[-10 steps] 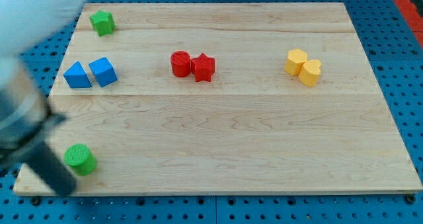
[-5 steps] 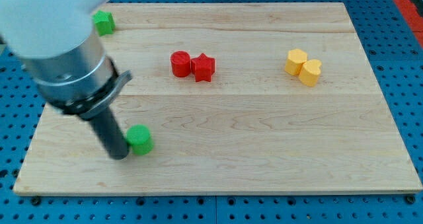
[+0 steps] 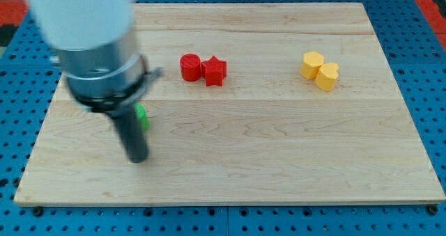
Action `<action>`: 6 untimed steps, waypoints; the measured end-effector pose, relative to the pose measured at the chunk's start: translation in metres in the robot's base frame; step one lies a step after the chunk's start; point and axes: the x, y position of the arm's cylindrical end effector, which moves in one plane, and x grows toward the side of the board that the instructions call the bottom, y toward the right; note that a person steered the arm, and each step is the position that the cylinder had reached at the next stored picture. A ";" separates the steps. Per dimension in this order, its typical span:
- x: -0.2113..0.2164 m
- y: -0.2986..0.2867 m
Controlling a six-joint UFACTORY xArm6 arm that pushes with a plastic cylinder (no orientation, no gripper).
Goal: Push the green circle into the green star
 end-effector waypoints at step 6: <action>-0.238 0.042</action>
